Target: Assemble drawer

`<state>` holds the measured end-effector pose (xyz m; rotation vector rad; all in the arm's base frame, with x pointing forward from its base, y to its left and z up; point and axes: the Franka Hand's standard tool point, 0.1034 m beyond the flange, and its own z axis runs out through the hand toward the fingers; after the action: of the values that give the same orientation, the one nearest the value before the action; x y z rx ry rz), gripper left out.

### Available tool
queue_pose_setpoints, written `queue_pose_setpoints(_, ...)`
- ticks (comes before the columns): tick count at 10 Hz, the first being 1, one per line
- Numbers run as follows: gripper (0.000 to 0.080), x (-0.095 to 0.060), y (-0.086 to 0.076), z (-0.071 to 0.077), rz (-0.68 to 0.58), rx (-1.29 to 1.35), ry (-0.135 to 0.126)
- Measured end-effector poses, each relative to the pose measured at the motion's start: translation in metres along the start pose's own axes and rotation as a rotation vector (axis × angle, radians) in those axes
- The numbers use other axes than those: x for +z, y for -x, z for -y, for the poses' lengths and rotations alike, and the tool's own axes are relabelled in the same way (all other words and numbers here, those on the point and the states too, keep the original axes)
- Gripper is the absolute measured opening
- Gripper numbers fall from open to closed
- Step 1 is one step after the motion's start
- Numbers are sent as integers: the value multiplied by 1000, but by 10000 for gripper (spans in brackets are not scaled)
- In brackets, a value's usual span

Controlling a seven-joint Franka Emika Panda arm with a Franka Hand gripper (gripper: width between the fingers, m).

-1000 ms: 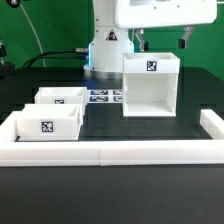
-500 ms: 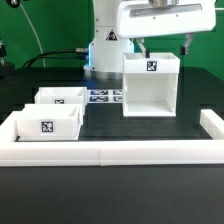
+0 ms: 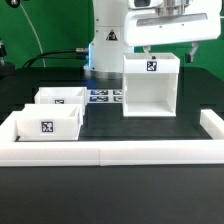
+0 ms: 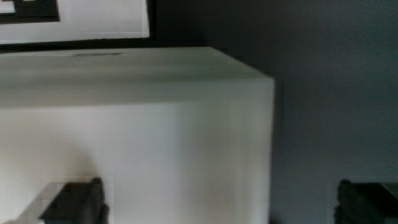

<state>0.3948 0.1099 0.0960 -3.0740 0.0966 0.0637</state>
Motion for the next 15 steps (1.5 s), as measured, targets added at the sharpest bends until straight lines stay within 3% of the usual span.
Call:
queue_pose_setpoints(1, 650, 0, -1, -1, 0, 3, -1)
queue_pose_setpoints(3, 402, 1, -1, -1, 1, 3, -1)
queue_pose_setpoints(4, 402, 1, -1, -1, 1, 3, -1)
queue_pose_setpoints(5, 219, 1, -1, -1, 1, 3, -1)
queue_pose_setpoints(6, 88, 1, -1, -1, 1, 3, -1)
queue_pose_setpoints(7, 88, 0, -1, -1, 0, 3, -1)
queue_pose_setpoints(8, 37, 0, -1, -1, 0, 3, -1)
queue_pose_setpoints(13, 37, 0, -1, -1, 0, 3, -1)
queue_pose_setpoints(15, 38, -1, -19, -5, -12, -44, -10)
